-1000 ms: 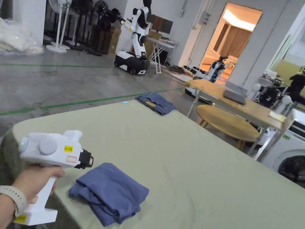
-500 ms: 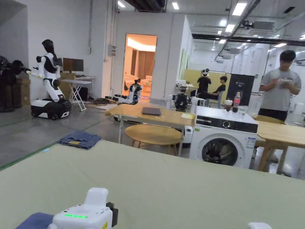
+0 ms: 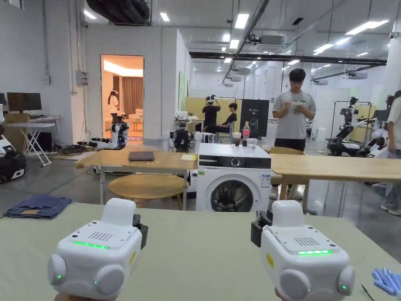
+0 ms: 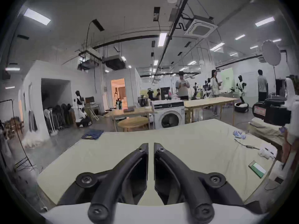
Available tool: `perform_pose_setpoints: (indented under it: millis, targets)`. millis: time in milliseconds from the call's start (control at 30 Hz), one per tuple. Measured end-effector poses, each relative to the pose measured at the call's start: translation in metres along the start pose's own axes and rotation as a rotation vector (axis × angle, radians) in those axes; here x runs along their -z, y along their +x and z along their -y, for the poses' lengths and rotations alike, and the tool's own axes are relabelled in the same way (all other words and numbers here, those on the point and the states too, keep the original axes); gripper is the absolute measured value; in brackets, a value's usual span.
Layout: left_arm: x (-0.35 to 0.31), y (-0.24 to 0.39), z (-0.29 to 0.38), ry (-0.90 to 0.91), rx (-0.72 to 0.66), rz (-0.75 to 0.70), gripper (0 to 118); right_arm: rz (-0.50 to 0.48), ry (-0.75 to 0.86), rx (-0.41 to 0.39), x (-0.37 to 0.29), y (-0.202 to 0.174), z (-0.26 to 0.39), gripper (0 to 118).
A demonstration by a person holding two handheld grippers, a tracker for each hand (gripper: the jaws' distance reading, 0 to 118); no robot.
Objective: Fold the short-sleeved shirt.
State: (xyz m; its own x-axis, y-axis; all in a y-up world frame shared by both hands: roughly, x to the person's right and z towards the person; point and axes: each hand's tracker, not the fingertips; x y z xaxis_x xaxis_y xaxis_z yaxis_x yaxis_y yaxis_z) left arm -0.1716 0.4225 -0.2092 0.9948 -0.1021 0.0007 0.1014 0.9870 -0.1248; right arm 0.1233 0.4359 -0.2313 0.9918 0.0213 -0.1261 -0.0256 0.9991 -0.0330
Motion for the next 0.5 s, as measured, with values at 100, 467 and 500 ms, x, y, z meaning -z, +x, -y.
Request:
perform_pose_setpoints:
  millis: [100,467,500]
  targets:
    - [-0.0023,-0.0023,-0.0053,-0.007,-0.030,0.020,2,0.004,0.010,-0.003,-0.0067,-0.0035,-0.0015,18]
    - [-0.0083,-0.0042,-0.0098,0.048,-0.061,0.008,104,-0.006,0.006,0.014,-0.0096,-0.0046,0.0079,109]
    - [-0.0092,-0.0042,-0.0091,0.053,-0.067,0.012,108,-0.002,0.015,0.007,-0.0107,-0.0056,0.0079,110]
